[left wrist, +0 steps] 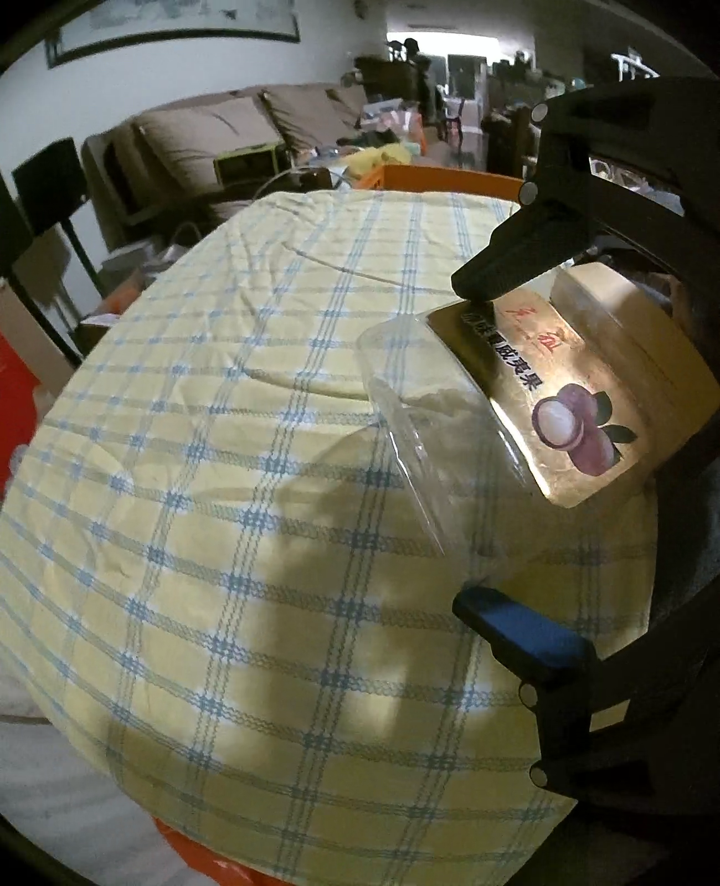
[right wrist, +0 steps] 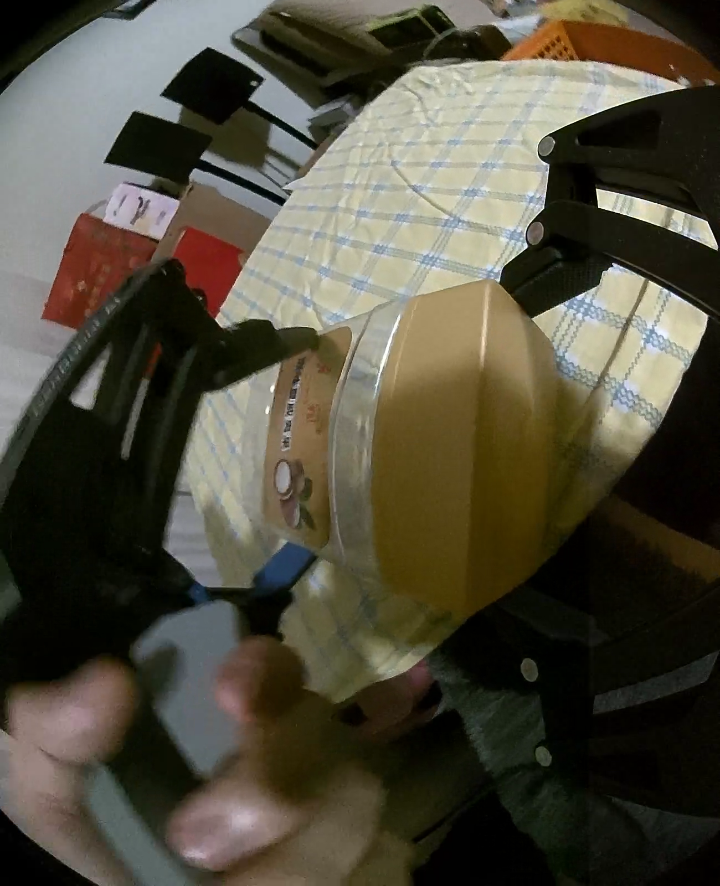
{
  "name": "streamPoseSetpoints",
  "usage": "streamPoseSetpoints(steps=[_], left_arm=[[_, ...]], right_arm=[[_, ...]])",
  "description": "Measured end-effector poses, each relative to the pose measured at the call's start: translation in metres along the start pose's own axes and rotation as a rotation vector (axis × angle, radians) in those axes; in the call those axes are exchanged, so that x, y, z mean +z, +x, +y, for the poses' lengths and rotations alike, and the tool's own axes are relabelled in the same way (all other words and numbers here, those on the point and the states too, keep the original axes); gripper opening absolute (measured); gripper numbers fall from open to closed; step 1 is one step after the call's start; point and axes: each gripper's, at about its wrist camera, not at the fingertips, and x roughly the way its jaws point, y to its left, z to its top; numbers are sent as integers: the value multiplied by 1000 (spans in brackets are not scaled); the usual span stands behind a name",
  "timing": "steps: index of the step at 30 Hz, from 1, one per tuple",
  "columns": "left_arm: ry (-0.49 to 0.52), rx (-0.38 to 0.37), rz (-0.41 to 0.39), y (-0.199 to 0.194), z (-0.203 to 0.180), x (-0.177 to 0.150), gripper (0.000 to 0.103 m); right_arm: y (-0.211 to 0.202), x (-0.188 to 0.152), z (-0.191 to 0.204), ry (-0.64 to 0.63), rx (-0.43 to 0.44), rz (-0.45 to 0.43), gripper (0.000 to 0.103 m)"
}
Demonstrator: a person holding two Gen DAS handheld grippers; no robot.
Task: Organize objects
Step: 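Grasp the clear plastic box with tan lid using both grippers, then carry the clear plastic box with both grippers toward the orange basket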
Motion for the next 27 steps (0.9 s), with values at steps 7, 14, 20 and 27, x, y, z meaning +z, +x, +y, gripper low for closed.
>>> streamPoseSetpoints(steps=[7,14,20,27], left_arm=[[50,0,-38,-15,-14,-9,100],[169,-16,-147,-42,-52,-20,95],[215,-40,-173,-52,-77,-28,94],[284,-55,-257,-72,-120,-43,91]], right_arm=[[-14,0,-7,6,-13,-24,89],[-44,9,-17,-12,-83,-83,89],[-67,6,-27,-23,-128,-105,89],[-96,9,-43,14,-173,-160,88]])
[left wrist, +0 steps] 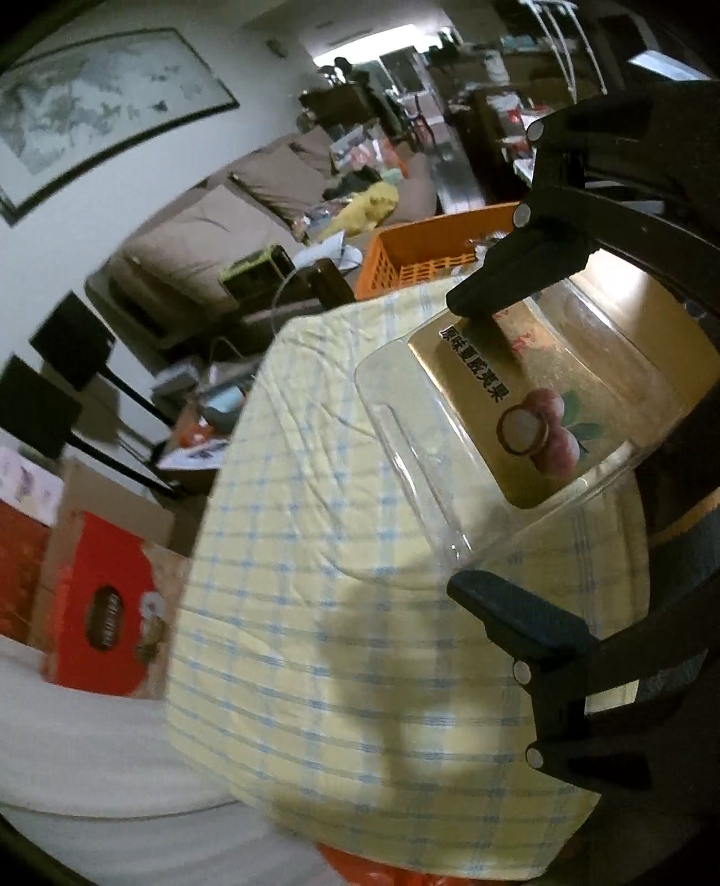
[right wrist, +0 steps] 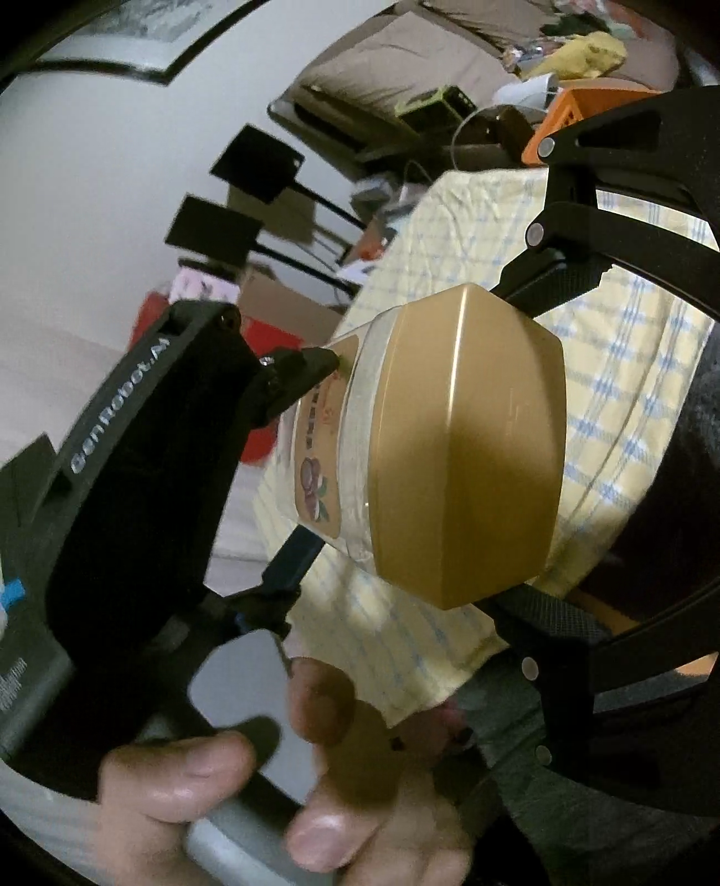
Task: Organize objects
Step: 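Carry the clear plastic box with both grippers toward the orange basket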
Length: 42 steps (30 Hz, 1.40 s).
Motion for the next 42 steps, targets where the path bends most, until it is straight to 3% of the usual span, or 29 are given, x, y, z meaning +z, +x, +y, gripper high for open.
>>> streamPoseSetpoints(steps=[15,42], left_arm=[[56,-71,-67,-25,-56,-3,89],[180,-154,-72,-19,-158,-20,89]], right_arm=[[-58,1,-23,1,-91,-79,88],[-125,-25,-83,44,-220,-111,88]])
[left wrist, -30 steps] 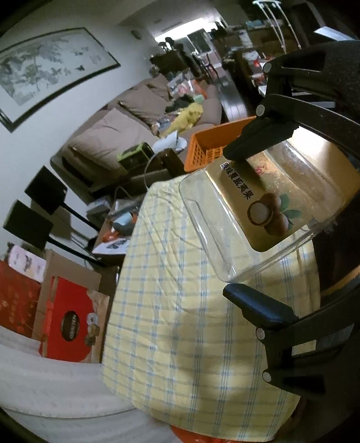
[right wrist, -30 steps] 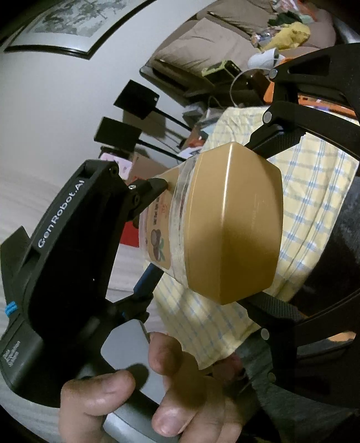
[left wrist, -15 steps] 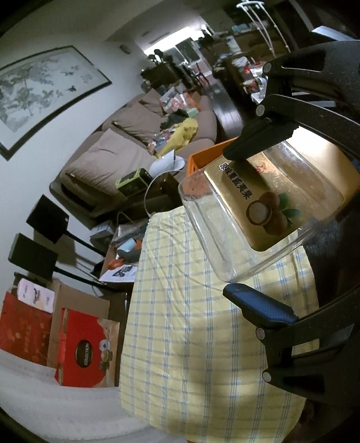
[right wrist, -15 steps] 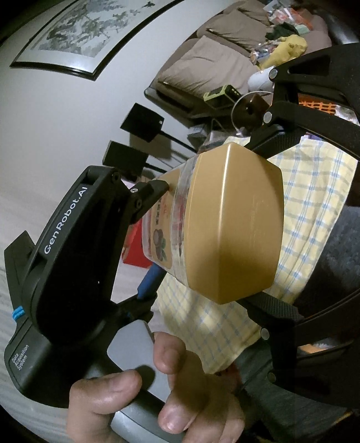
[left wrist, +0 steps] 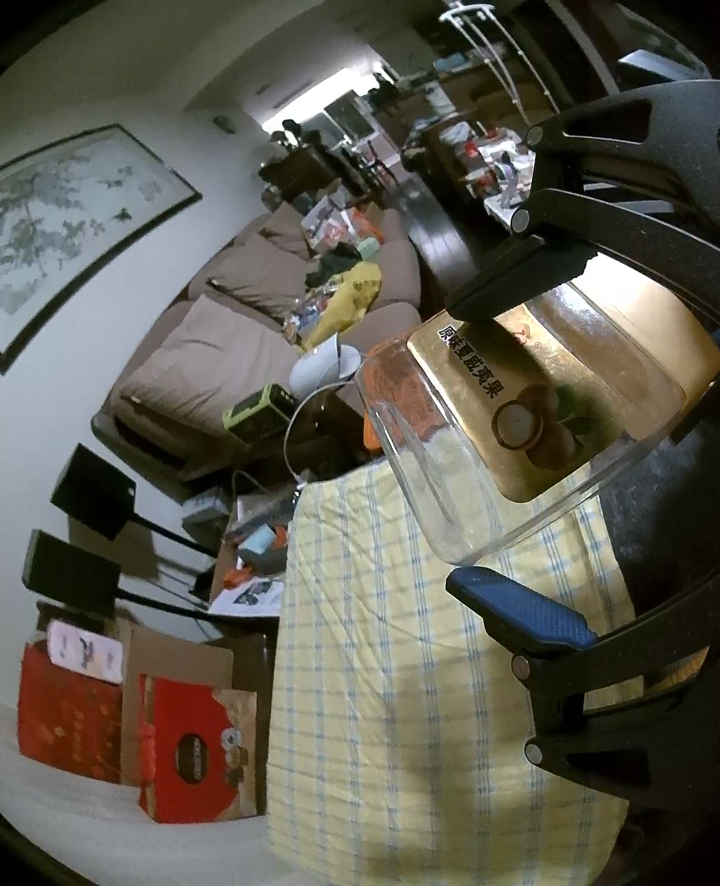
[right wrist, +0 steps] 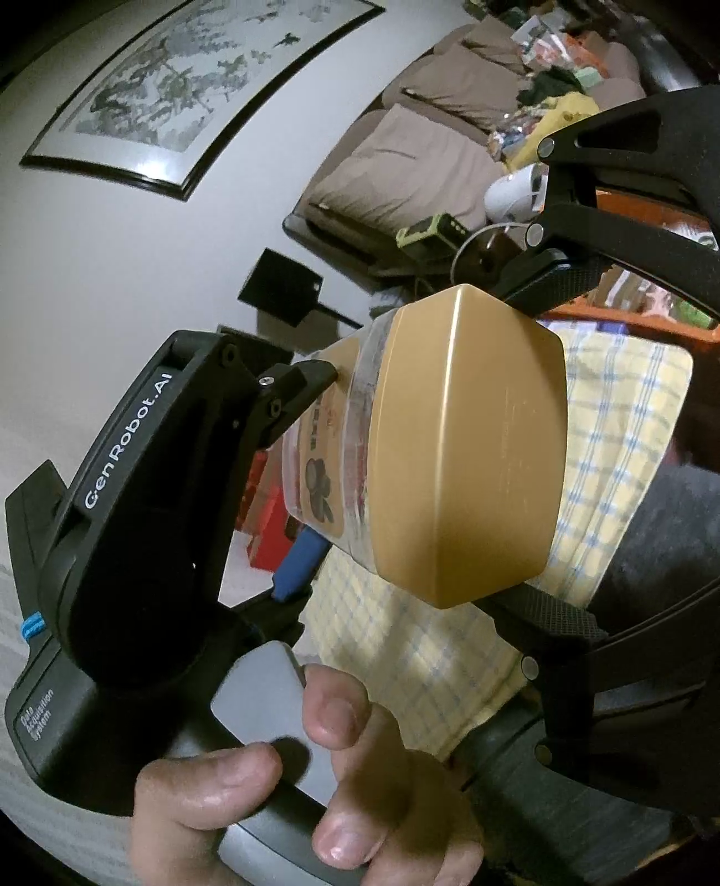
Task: Organize objects
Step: 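Carry the clear plastic box with both grippers toward the orange basket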
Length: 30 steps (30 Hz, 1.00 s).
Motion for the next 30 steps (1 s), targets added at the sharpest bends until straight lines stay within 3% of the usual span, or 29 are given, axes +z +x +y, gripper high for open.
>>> streamPoseSetpoints(steps=[8,30], left_arm=[[34,-16,-11,3,-24,-11,89],[46,-51,65,50,-68,-39,89]], right_arm=[[-14,-10,-16,11,-5,-3,88],[-31,-63,-46,-16,-68,14,88]])
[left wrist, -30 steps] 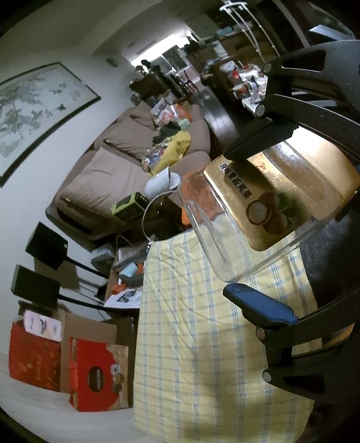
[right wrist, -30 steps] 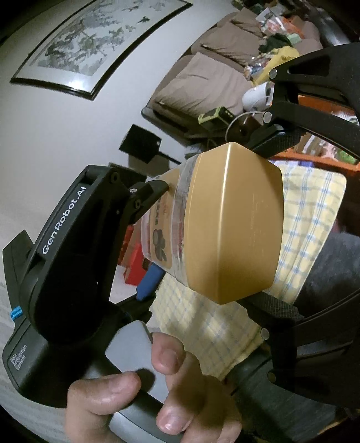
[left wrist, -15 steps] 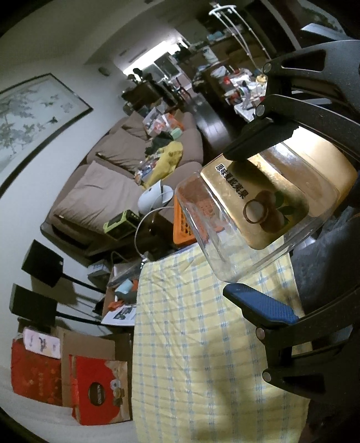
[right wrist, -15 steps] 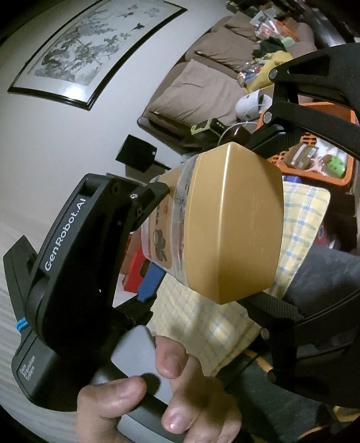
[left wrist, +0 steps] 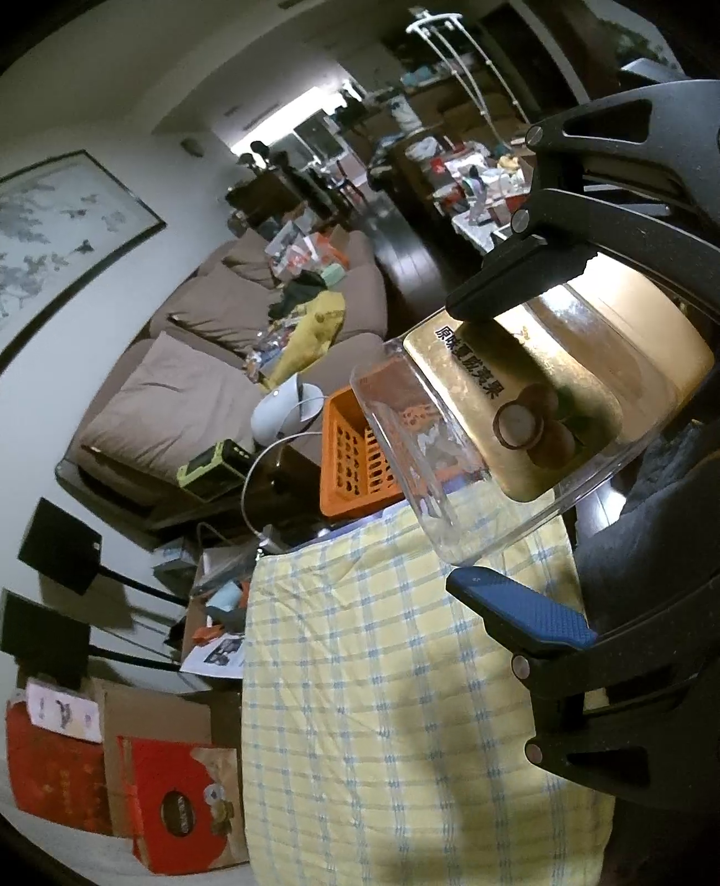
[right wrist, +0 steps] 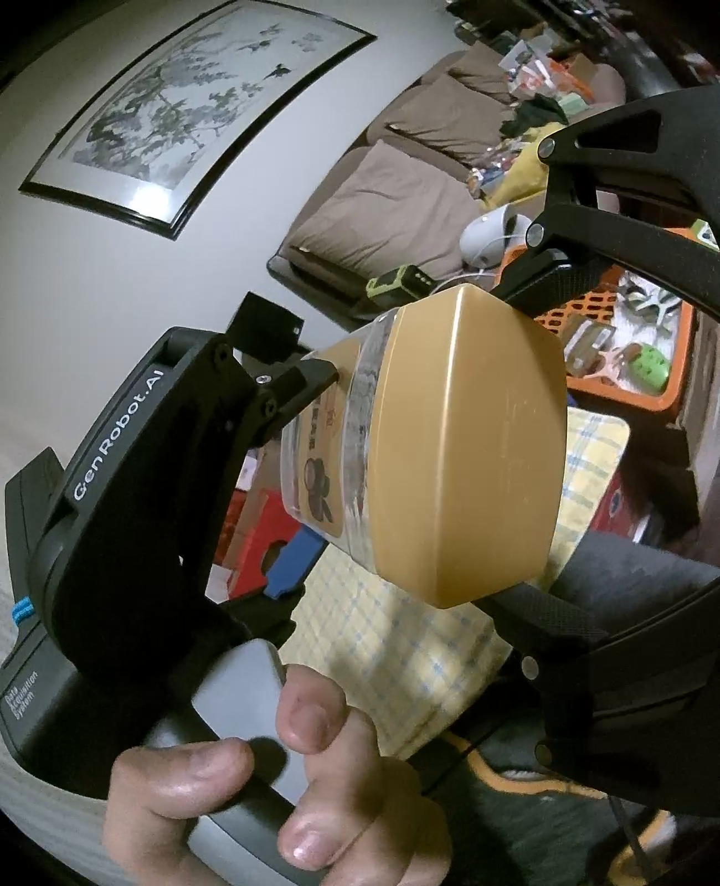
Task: Organize objects
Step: 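Carry the clear plastic box with both grippers toward the orange basket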
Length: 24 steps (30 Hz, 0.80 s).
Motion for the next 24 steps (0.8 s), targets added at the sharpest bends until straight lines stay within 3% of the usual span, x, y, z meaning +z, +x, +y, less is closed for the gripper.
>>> streamPoseSetpoints(steps=[11,24], left_arm=[[23,15,-1,19,-22,3,89],[46,19,-51,24,-48,8,89]], right_arm=[[3,-11,-22,41,-4,4,88],[-2,-18,-41,17,-19,-58,88]])
